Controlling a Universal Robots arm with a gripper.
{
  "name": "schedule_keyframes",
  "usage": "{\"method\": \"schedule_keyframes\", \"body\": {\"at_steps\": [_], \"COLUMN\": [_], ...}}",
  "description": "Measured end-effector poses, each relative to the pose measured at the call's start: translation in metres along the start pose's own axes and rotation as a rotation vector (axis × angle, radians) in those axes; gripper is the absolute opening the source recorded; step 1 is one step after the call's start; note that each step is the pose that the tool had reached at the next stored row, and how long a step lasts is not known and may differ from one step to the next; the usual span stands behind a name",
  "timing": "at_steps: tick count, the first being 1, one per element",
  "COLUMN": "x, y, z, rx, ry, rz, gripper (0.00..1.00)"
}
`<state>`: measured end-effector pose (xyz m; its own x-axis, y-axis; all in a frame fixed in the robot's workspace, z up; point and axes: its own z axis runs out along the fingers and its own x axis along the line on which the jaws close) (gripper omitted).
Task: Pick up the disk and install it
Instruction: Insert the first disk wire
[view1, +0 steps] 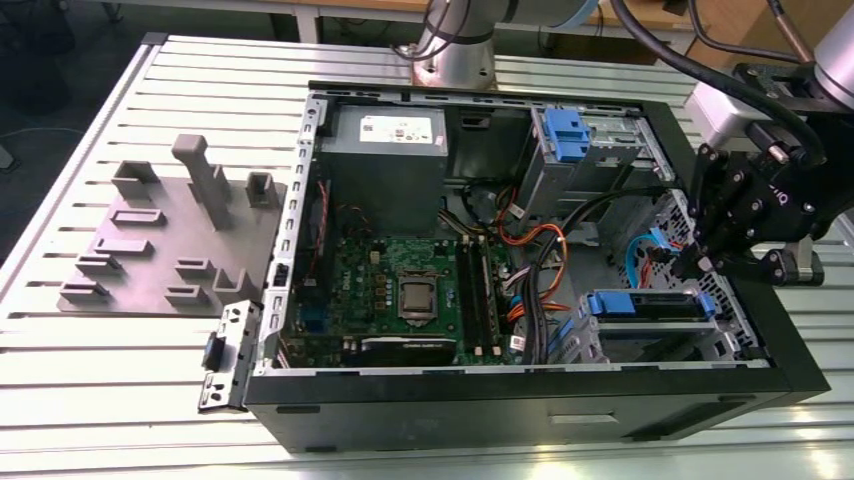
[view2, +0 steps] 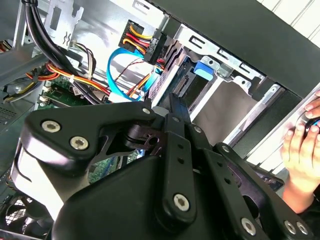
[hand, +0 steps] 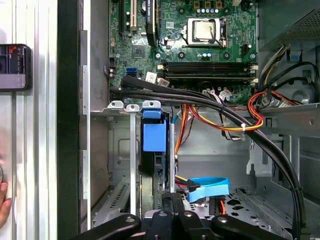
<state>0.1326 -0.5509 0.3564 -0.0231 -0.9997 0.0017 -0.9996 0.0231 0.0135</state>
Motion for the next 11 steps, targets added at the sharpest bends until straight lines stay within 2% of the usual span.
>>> {"method": "schedule_keyframes", "body": {"at_steps": [6, 11], "x": [-0.0098, -0.0107], "y": [-0.0037, -0.0085], "z": [-0.0001, -0.0001], "rx": [0.0, -0.0001], "ry": [0.0, 0.0], "rz": [0.0, 0.0], "gripper": [0.11, 0.11]}}
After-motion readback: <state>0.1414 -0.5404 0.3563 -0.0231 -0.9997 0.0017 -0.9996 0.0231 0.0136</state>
